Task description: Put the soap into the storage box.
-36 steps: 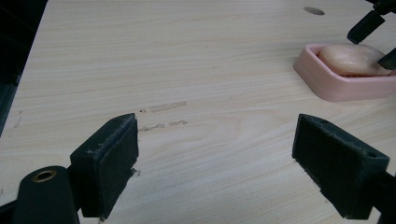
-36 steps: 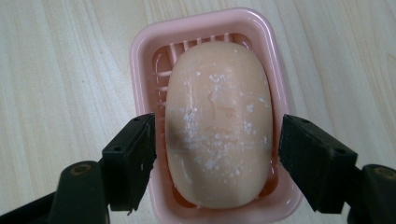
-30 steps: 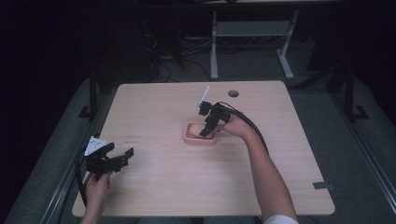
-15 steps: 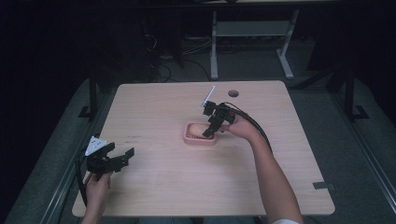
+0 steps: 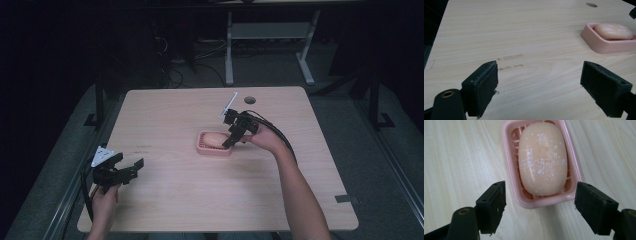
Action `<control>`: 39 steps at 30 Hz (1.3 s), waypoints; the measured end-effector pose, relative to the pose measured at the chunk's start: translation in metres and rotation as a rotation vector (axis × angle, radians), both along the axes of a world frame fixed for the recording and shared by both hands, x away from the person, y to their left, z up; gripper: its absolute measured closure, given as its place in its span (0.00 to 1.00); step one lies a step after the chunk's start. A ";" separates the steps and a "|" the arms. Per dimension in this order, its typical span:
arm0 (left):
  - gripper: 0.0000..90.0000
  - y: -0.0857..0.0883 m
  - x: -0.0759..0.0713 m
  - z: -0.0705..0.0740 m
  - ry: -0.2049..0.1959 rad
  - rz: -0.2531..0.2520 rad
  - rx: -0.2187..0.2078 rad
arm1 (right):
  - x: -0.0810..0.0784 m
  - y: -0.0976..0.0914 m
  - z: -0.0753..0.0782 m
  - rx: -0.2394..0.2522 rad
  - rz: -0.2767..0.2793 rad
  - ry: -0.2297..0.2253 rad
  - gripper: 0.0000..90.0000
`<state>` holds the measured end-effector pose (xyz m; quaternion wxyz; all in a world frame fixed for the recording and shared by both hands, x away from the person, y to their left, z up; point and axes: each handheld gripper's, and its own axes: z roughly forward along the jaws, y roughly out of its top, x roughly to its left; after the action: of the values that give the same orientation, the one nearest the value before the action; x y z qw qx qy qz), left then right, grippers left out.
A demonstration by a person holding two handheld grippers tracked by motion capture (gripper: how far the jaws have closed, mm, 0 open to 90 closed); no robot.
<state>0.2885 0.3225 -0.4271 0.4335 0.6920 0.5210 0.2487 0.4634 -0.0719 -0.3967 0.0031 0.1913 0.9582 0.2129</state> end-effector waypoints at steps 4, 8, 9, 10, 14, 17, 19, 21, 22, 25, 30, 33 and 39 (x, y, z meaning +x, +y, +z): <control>0.16 0.000 0.000 0.000 -0.001 0.001 -0.002 | -0.003 -0.005 0.002 0.010 -0.006 -0.010 0.27; 0.16 0.000 0.000 0.000 -0.001 0.001 0.001 | -0.005 -0.010 0.001 0.011 -0.012 -0.012 0.27; 0.16 0.000 0.000 0.000 -0.001 0.001 0.001 | -0.005 -0.010 0.001 0.011 -0.012 -0.012 0.27; 0.16 0.000 0.000 0.000 0.000 0.002 -0.001 | -0.005 -0.012 0.001 0.013 -0.013 -0.010 0.27; 0.16 0.000 0.000 0.000 -0.001 -0.003 0.004 | -0.007 -0.017 0.000 0.017 -0.021 -0.008 0.27; 0.16 -0.001 0.000 0.000 -0.002 -0.002 0.002 | -0.009 -0.020 0.000 0.015 -0.032 -0.002 0.27; 0.16 -0.001 0.000 0.000 -0.001 -0.004 0.005 | -0.010 -0.022 -0.001 0.006 -0.031 0.003 0.27; 0.16 -0.001 0.000 0.000 -0.002 -0.002 0.002 | -0.011 -0.024 0.000 0.005 -0.032 0.005 0.27; 0.16 -0.001 0.000 -0.001 -0.002 -0.003 0.001 | -0.012 -0.024 0.000 0.005 -0.032 0.001 0.27; 0.16 -0.001 0.000 -0.001 -0.001 -0.002 0.004 | -0.015 -0.027 0.001 0.022 -0.036 -0.005 0.27; 0.16 -0.002 0.000 0.000 0.002 -0.001 0.004 | -0.019 -0.032 -0.002 0.023 -0.041 -0.003 0.27; 0.16 -0.002 0.000 0.000 0.000 -0.004 0.006 | -0.020 -0.036 -0.004 0.023 -0.044 0.002 0.27; 0.16 -0.002 0.000 0.000 0.001 -0.006 0.008 | -0.024 -0.040 -0.002 0.026 -0.046 -0.008 0.27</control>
<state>0.2889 0.3207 -0.4276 0.4309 0.6955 0.5182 0.2492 0.4391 -0.1120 -0.3992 0.0094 0.2125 0.9506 0.2261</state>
